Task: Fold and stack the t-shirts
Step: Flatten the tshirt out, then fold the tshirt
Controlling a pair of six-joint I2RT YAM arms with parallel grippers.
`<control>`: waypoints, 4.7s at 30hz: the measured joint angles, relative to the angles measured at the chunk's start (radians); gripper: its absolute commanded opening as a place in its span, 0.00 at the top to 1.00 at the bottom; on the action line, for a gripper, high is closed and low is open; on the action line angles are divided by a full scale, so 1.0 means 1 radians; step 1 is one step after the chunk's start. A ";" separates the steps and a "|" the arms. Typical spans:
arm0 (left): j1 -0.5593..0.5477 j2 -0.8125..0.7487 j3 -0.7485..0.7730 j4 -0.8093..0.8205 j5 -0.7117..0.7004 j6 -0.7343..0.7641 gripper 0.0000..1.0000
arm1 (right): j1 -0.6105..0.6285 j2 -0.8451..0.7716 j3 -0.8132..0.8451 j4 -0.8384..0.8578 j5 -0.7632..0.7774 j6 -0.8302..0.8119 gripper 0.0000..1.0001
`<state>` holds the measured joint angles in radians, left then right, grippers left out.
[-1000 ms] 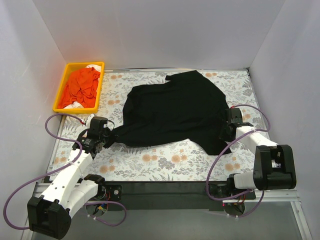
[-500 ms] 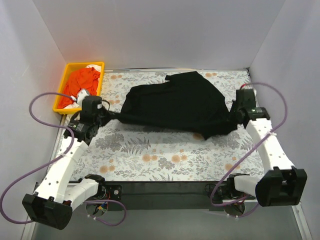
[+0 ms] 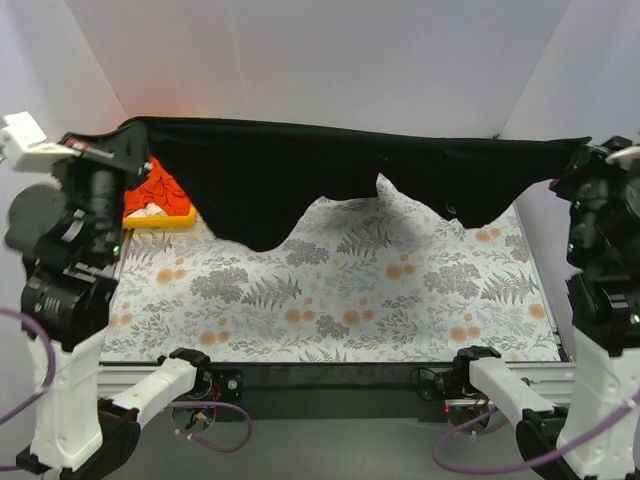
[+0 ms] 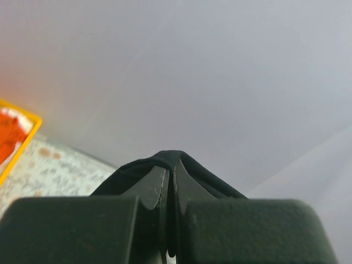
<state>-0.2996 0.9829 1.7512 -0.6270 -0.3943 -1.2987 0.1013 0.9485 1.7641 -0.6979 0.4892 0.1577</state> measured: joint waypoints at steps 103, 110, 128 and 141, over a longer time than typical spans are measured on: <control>0.272 1.133 -0.269 0.346 0.318 0.113 1.00 | -0.075 0.755 -0.555 -0.024 -0.553 0.089 0.93; 0.273 1.124 -0.287 0.359 0.297 0.115 1.00 | -0.078 0.744 -0.566 -0.009 -0.567 0.099 0.75; 0.282 0.951 -0.299 0.368 0.275 0.102 0.38 | -0.209 0.697 -0.566 0.265 -0.620 0.174 0.45; 0.242 1.124 -0.168 0.405 0.324 0.115 0.63 | -0.245 0.907 -0.566 0.497 -0.711 0.276 0.62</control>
<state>-0.0574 2.1067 1.5829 -0.2222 -0.0704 -1.1839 -0.1440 1.8553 1.1984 -0.2012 -0.2218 0.4339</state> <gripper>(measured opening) 0.396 0.427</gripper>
